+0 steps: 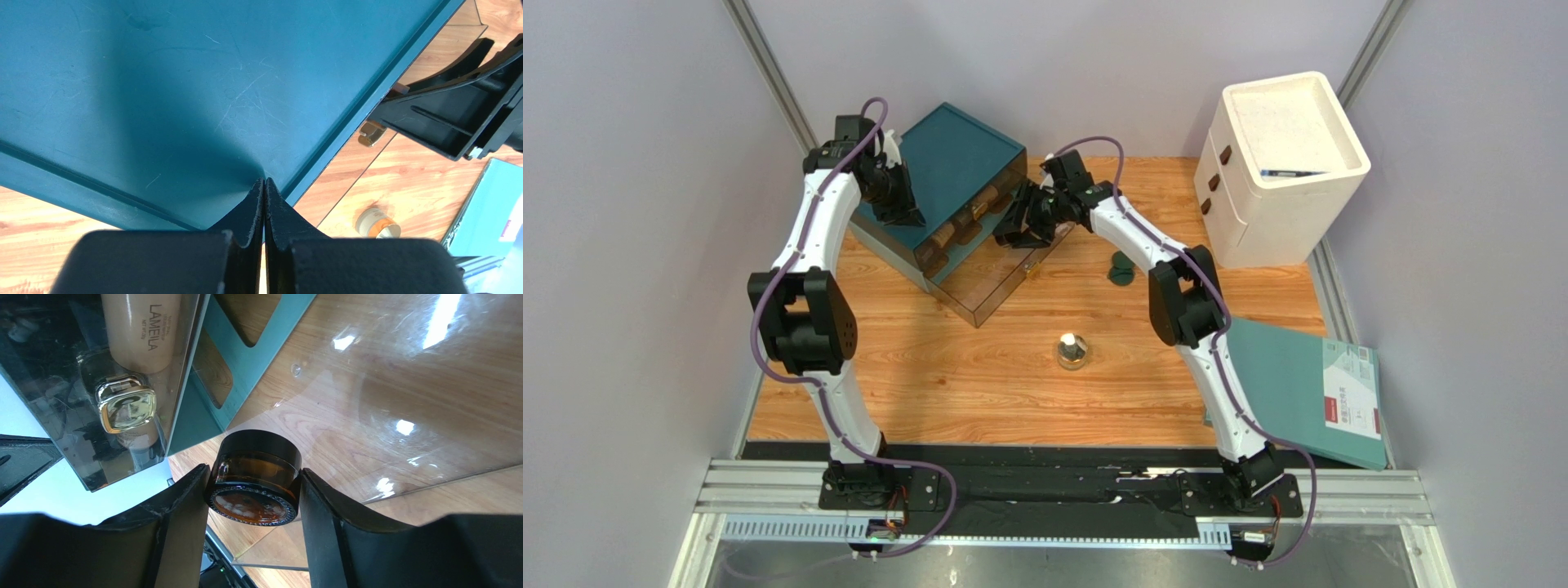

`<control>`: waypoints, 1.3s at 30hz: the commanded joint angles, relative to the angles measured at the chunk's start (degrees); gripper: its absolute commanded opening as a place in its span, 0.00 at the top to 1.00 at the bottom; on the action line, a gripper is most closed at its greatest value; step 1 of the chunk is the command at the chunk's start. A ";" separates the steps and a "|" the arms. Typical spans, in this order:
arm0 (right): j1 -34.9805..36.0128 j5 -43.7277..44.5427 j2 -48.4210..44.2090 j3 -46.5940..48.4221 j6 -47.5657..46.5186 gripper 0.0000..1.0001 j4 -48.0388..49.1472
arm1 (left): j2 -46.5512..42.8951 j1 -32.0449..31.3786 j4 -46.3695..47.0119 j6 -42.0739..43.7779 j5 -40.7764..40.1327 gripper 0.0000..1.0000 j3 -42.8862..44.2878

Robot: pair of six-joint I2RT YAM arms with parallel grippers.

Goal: Organize the makeup

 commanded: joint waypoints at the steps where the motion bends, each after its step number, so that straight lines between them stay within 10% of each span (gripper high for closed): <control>1: 0.10 2.88 -2.31 2.52 -0.02 0.42 -0.62 | 3.52 0.55 -3.77 1.07 -2.71 1.00 -2.06; 12: -0.69 5.86 -14.17 -5.11 -7.65 0.29 -5.18 | 3.34 0.46 -3.51 0.89 -2.53 1.00 -2.15; 22: 1.85 15.79 -25.08 -15.47 -32.18 0.26 -32.67 | 3.25 0.46 -2.81 0.54 -1.92 1.00 -3.03; 39: 11.61 21.77 -19.64 -22.61 -38.78 0.09 -39.82 | 1.67 0.46 -2.02 0.89 -2.18 1.00 -6.10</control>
